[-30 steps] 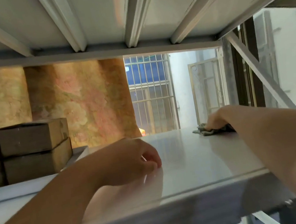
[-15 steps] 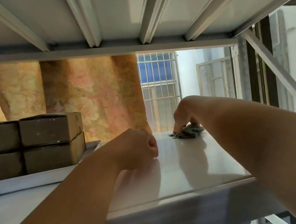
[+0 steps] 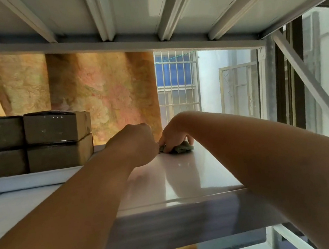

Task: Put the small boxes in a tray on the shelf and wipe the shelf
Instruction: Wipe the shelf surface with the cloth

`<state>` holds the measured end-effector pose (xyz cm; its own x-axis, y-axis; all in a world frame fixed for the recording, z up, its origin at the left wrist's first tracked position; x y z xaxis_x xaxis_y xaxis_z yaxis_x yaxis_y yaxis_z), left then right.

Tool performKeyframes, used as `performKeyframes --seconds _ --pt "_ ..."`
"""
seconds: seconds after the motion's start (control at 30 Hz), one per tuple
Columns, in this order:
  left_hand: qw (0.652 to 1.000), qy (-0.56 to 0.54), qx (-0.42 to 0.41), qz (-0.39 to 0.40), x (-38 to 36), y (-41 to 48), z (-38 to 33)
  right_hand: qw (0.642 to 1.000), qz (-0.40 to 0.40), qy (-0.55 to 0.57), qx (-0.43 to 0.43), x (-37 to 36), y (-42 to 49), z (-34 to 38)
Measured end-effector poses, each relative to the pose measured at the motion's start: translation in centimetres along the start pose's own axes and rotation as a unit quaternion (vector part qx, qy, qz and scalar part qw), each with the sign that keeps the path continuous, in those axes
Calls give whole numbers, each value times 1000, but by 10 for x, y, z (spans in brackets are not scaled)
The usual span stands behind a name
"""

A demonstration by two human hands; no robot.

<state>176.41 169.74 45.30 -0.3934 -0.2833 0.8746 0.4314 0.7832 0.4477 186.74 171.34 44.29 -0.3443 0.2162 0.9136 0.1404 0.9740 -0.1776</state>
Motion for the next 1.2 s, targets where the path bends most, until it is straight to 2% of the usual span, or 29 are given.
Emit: performKeyframes --seconds 0.17,0.23,0.4,0.53,0.6,0.67,0.77,0.9,1.1,1.2 --pt "998 -32 -40 33 -5 -7 -8 999 -29 -32 -18 -8 -14 -2" --pt "997 -36 -48 39 -5 -10 -10 999 -26 -34 2 -12 -28 -3" --pt "996 -50 -74 1 3 -14 -16 997 -14 61 40 -25 -58 -5" --pt "990 -51 -135 3 3 -22 -32 981 -71 160 81 -35 -70 -13" --pt "985 -46 -166 10 3 -25 -40 971 -65 204 104 -40 -81 -13" --pt "982 -38 -180 32 -2 -26 -43 968 -57 212 118 -43 -92 -12" --pt "982 -28 -179 57 -5 -28 -41 966 -96 197 135 -43 -114 -11" --pt "982 -30 -181 45 0 -32 -45 954 -117 252 114 -50 -133 -17" --pt "977 -23 -210 43 0 -38 -75 908 -181 376 45 -58 -143 -44" --pt "975 -34 -219 28 -1 -41 -104 892 -200 404 41 -64 -145 -59"
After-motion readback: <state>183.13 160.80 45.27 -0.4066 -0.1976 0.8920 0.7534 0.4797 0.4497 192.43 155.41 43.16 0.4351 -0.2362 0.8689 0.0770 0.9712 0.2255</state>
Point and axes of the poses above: each hand's wrist, its own y-axis towards the middle knuckle, its own x-axis out of the back of the hand, z = x × y, the point moved 7 cm from there along y, towards the middle knuckle, and after that the axes turned 4 degrees about y, right-handed, at the moved point
